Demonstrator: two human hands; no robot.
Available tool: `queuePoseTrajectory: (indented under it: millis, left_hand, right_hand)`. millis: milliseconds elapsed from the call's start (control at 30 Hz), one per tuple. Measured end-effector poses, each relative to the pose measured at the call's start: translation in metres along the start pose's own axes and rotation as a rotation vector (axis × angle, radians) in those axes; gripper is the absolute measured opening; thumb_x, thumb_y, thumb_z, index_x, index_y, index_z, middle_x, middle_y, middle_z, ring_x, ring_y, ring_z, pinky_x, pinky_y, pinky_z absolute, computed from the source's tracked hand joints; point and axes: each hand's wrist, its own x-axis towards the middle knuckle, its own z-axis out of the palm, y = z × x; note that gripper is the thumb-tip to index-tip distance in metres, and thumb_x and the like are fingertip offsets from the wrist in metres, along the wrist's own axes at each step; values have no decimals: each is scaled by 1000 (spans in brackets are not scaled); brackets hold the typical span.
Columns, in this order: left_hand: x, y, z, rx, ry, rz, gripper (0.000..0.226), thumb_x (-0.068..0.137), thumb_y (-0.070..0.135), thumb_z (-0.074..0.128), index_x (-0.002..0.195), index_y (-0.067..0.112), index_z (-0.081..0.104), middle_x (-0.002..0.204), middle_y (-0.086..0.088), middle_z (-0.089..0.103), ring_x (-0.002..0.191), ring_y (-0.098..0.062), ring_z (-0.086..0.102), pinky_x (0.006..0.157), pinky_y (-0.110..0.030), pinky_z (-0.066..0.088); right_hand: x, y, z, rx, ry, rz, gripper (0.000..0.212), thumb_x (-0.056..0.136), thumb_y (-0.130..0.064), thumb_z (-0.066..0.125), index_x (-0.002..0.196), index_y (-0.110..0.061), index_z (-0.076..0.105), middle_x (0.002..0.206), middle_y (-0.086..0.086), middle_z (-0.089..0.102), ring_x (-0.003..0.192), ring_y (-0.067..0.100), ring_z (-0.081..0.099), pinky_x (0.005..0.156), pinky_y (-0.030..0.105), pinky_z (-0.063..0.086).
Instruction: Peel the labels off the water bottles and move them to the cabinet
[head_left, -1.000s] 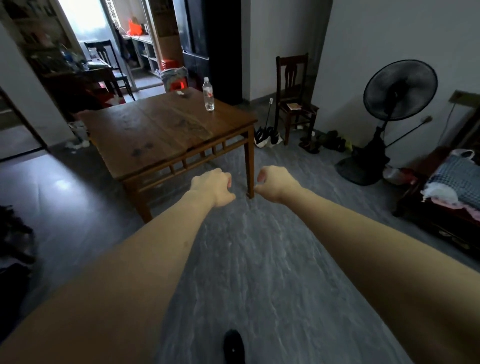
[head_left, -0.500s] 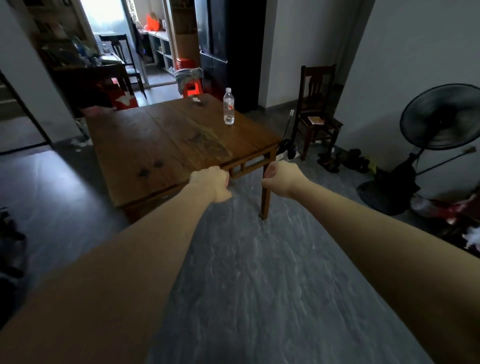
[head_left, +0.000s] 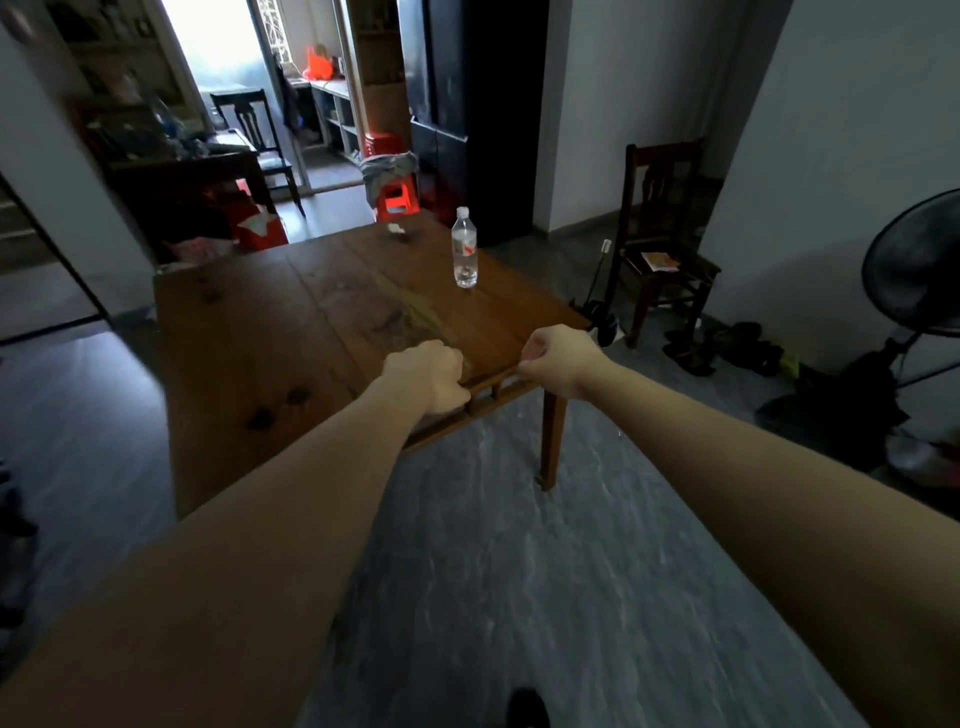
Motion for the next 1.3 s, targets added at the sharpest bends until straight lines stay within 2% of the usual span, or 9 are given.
queuePoseTrajectory:
  millis: [100, 200, 300, 533, 767, 900, 1000, 1167, 1300]
  left_hand:
    - [57, -1, -16, 8, -1, -10, 38, 96, 40, 58, 129, 23, 59, 135, -5, 52, 122, -30, 55, 100, -43, 46]
    - [107, -7, -29, -1, 6, -37, 37, 95, 41, 58, 128, 24, 59, 132, -5, 53, 119, -30, 56, 95, -43, 46]
    - [148, -12, -33, 6, -4, -61, 37, 95, 43, 59, 126, 24, 60, 129, -3, 53, 117, -29, 56, 88, -41, 44]
    - [230, -35, -45, -14, -55, -114, 37, 97, 42, 58, 128, 23, 61, 133, -5, 54, 120, -30, 56, 103, -49, 48]
    - [325, -79, -54, -22, -88, -118, 35, 98, 40, 58, 128, 23, 62, 131, -3, 58, 116, -26, 59, 98, -44, 49]
    - [391, -127, -78, -15, -54, -135, 31, 99, 41, 57, 121, 21, 65, 121, -1, 61, 106, -23, 60, 85, -40, 48]
    - [441, -154, -94, -35, -73, -137, 28, 99, 40, 57, 117, 21, 65, 117, -1, 61, 101, -21, 60, 86, -39, 50]
    - [510, -173, -95, -83, -97, -116, 25, 98, 39, 58, 115, 22, 64, 114, 1, 61, 99, -19, 60, 84, -38, 51]
    - [548, -183, -86, -62, -174, -97, 30, 98, 41, 58, 120, 22, 62, 119, 0, 60, 103, -20, 59, 87, -38, 49]
  right_hand:
    - [57, 16, -22, 21, 14, 16, 21, 94, -26, 63, 112, -15, 66, 112, 5, 66, 102, 20, 63, 78, 29, 52]
    - [109, 29, -35, 36, 2, 28, 25, 94, -27, 64, 114, -13, 67, 116, 7, 67, 109, 23, 64, 91, 35, 54]
    - [153, 34, -40, 49, -6, 18, 22, 94, -28, 65, 110, -13, 67, 115, 7, 68, 108, 23, 64, 87, 32, 53]
    - [244, 34, -33, 5, -94, -19, 22, 94, -26, 64, 114, -17, 67, 112, 3, 66, 97, 17, 59, 76, 27, 45]
    - [347, 26, -22, -20, -153, -7, 18, 95, -22, 64, 112, -18, 65, 109, 3, 66, 100, 17, 62, 78, 27, 49]
    - [422, 10, -23, -75, -146, -20, 16, 92, -23, 65, 107, -19, 65, 106, 2, 66, 98, 16, 64, 87, 33, 55]
    - [476, -7, -27, -123, -148, -39, 9, 92, -27, 64, 97, -20, 66, 98, 2, 68, 89, 14, 65, 80, 31, 56]
    - [545, -17, -21, -187, -170, -63, 26, 94, -30, 60, 108, -10, 69, 105, 9, 70, 96, 22, 67, 91, 40, 56]
    - [576, -8, -15, -199, -222, -48, 21, 94, -26, 60, 108, -13, 67, 105, 6, 69, 95, 20, 67, 87, 35, 57]
